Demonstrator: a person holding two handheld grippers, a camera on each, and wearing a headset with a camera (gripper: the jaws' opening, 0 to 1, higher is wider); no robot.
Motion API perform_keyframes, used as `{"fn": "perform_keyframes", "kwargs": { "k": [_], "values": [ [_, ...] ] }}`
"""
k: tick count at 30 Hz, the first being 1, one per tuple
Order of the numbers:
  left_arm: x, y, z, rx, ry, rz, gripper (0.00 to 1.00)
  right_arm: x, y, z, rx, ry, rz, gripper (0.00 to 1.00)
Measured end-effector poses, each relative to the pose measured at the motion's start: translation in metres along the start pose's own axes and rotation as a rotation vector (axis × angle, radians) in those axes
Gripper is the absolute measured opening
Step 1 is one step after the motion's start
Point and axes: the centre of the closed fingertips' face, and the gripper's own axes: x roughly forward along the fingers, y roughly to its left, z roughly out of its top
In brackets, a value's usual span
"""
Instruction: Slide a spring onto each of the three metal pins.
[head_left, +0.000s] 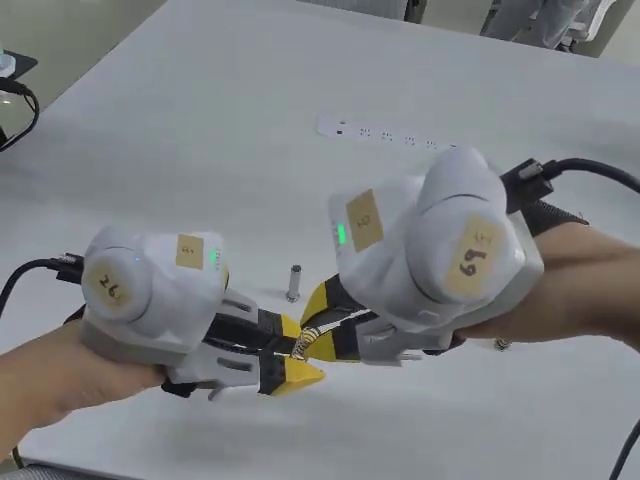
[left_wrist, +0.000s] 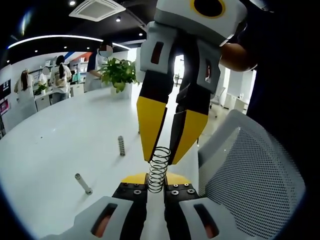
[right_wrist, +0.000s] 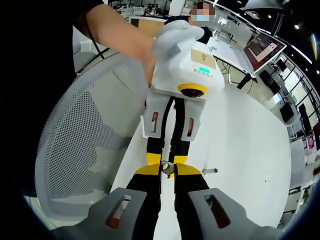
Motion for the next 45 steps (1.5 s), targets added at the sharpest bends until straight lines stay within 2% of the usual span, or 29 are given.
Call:
{"fn": "perform_keyframes", "kwargs": {
  "k": [8,23,33,45],
  "values": [
    [-0.002,0.002,0.0,-0.003,-0.001,0.009,0.07,-0.002,-0.002,-0.006,0.0,0.017,-0.007,0.06],
    [-0.009,0.007,-0.002,-0.016,0.001,0.042,0.15,-0.001,-0.002,-0.007,0.004,0.018,-0.005,0.06],
    [-0.023,0.017,-0.007,-0.04,0.001,0.099,0.23,-0.001,-0.005,-0.01,-0.001,0.027,-0.017,0.06],
    [-0.041,0.031,-0.017,-0.061,0.008,0.182,0.4,-0.001,-0.008,-0.017,0.015,0.037,-0.035,0.06]
  ]
}}
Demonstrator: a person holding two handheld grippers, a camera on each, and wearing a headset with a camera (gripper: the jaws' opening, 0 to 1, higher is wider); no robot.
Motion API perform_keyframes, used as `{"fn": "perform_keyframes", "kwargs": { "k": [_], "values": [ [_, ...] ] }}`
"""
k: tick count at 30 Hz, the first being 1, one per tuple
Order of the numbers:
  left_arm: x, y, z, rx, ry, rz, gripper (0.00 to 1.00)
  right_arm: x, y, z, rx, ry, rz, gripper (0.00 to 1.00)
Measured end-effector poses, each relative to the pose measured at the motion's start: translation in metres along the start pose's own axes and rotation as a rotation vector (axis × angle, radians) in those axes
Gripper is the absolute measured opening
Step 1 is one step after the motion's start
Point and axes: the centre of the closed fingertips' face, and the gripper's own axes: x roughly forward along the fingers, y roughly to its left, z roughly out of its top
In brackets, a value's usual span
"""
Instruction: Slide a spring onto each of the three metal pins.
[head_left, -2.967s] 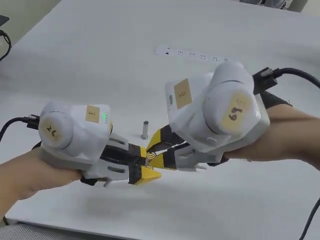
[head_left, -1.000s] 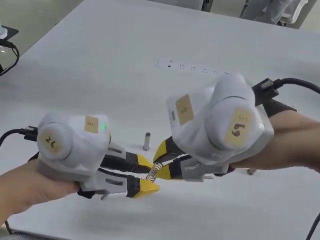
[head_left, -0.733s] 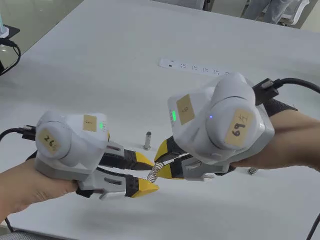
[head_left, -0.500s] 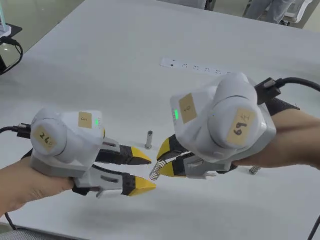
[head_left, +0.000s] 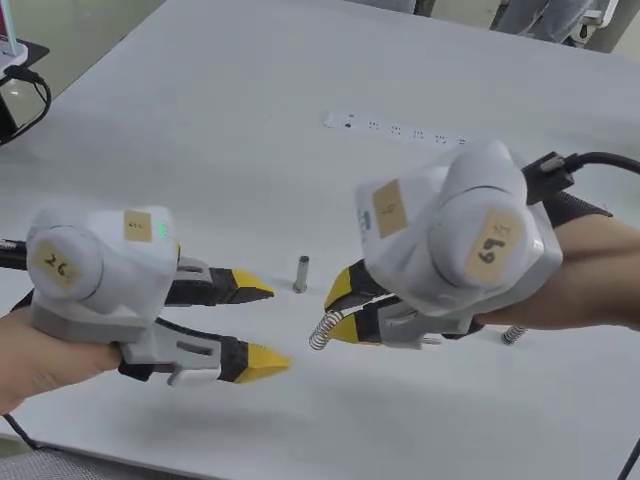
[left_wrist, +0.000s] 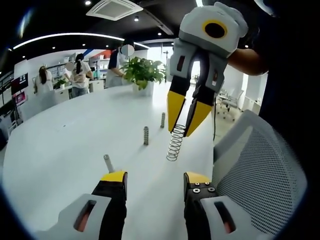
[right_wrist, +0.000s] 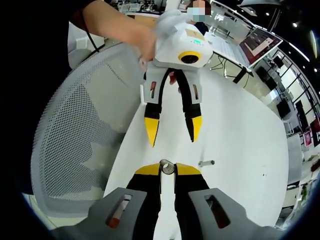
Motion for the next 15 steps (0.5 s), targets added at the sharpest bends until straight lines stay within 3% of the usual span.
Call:
{"fn": "perform_keyframes", "kwargs": {
  "k": [15],
  "values": [
    [-0.021,0.023,-0.009,-0.02,-0.006,0.103,0.6,0.0,-0.002,-0.009,0.021,0.018,-0.019,0.06]
  ]
}}
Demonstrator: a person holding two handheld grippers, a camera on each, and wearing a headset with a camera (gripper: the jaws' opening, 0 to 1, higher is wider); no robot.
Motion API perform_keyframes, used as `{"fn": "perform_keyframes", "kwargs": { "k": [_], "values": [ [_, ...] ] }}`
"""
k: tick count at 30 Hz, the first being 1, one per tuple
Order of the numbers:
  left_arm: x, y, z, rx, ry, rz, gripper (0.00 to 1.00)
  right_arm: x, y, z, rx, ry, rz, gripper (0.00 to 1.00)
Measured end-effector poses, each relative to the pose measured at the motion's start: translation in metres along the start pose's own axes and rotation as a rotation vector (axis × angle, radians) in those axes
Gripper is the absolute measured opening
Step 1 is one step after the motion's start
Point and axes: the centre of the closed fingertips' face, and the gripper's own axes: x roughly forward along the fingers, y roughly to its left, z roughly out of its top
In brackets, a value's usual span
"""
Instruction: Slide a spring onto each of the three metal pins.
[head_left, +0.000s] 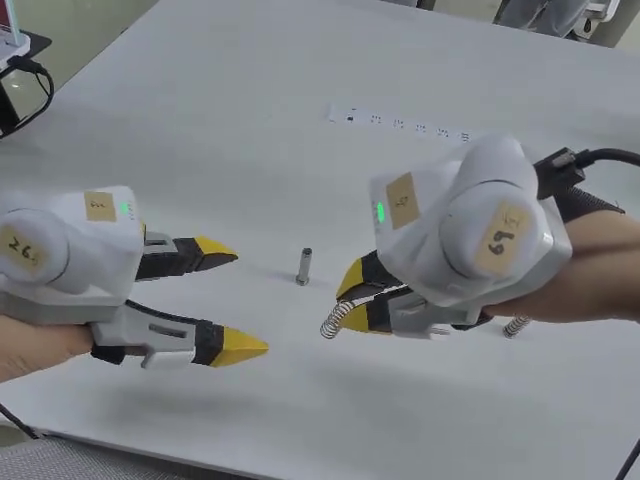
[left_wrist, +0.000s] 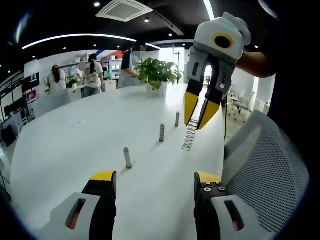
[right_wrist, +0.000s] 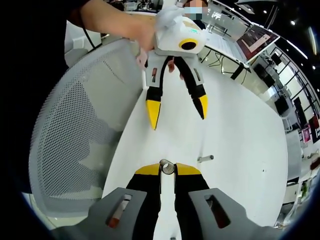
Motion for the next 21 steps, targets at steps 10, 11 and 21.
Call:
{"fn": "perform_keyframes", "kwargs": {
  "k": [10,11,21],
  "values": [
    [-0.007,0.009,0.0,-0.023,-0.019,0.038,0.75,-0.004,-0.004,-0.007,0.023,0.008,-0.02,0.06],
    [-0.008,0.009,0.0,-0.026,-0.022,0.041,0.75,-0.005,-0.004,-0.007,0.025,0.008,-0.021,0.06],
    [-0.012,0.01,-0.004,-0.05,-0.038,0.055,0.86,-0.004,-0.003,-0.01,0.022,0.027,-0.02,0.06]
  ]
}}
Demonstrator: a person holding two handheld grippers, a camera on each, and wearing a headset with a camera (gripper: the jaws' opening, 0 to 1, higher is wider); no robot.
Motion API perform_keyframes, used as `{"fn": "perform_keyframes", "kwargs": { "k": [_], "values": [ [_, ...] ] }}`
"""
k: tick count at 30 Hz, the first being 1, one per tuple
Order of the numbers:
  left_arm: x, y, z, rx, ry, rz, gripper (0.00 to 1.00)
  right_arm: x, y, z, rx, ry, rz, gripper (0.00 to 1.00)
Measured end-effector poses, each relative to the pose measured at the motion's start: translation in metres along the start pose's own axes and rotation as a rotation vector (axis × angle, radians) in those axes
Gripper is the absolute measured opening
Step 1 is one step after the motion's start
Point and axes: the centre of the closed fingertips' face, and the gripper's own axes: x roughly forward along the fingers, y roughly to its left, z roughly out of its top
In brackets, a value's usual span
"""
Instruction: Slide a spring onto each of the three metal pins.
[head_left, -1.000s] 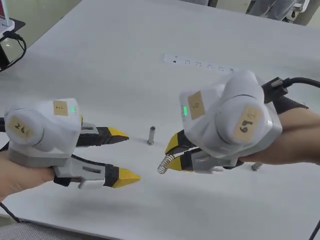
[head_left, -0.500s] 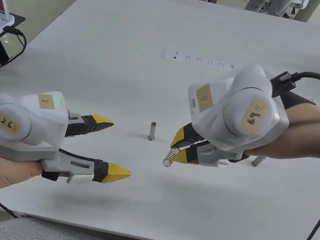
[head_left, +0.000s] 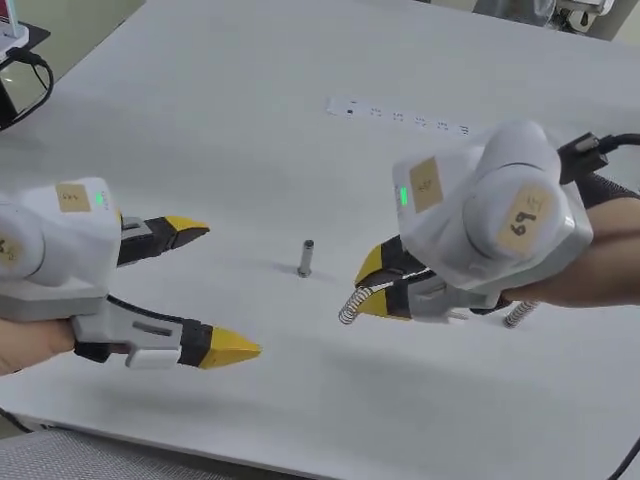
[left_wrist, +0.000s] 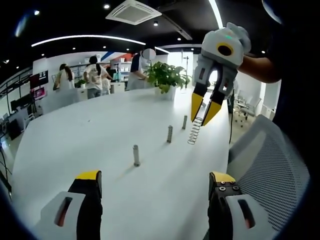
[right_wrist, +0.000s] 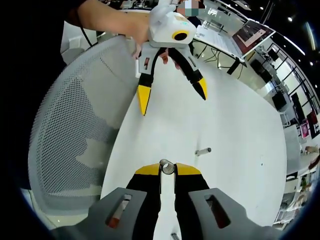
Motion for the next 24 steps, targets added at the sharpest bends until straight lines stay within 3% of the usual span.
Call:
{"fn": "perform_keyframes", "kwargs": {
  "k": [4,11,24],
  "values": [
    [-0.003,0.002,-0.005,0.007,0.018,0.004,0.9,0.001,-0.001,0.002,0.002,-0.003,0.0,0.06],
    [-0.006,0.01,-0.006,-0.005,0.007,0.023,0.97,0.002,-0.002,0.0,0.001,0.011,0.005,0.06],
    [-0.009,0.021,-0.011,0.009,0.021,0.027,0.98,0.002,-0.009,0.0,-0.005,0.028,0.006,0.06]
  ]
}}
